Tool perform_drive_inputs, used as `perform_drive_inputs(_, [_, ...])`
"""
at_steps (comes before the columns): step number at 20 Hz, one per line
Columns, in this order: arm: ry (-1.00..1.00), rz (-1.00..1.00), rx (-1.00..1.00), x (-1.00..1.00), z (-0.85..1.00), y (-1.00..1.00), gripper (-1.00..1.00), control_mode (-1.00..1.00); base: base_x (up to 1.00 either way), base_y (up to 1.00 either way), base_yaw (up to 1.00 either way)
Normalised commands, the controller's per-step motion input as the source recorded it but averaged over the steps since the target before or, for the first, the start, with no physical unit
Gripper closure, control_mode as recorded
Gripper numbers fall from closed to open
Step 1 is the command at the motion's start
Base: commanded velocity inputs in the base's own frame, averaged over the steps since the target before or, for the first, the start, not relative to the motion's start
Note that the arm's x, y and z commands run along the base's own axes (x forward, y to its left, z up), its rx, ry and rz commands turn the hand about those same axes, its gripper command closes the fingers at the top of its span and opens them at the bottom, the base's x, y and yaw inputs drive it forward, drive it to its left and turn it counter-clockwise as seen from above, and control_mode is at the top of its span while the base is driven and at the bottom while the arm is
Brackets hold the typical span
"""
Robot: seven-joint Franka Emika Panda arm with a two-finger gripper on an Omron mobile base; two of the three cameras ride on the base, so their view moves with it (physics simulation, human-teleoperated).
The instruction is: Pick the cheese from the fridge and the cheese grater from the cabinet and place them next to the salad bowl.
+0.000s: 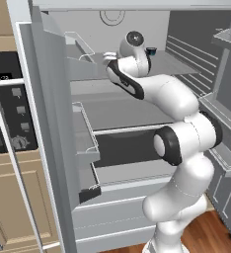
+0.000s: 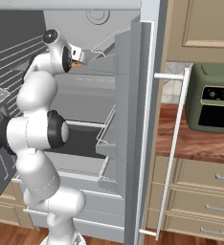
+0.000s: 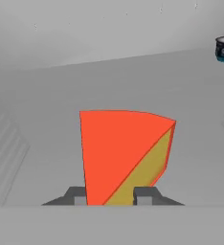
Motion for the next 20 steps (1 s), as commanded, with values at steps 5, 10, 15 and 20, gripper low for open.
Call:
perform_drive_inputs(5, [-0.05,0.0,0.08,-0.52,-0.16,0.0,1.0,-1.0,0.0,0.0,0.0])
perform_drive_inputs(10, [-0.07,0.0,0.07,-0.63,-0.19,0.0,1.0,-1.0,0.0,0.0,0.0])
perform_drive_inputs(15, [-0.02,0.0,0.05,-0.59,0.0,-0.05,1.0,-1.0,0.0,0.0,0.0])
perform_drive_inputs(20, [-0.01,0.0,0.01,-0.55,0.13,-0.04,1.0,-1.0,0.0,0.0,0.0])
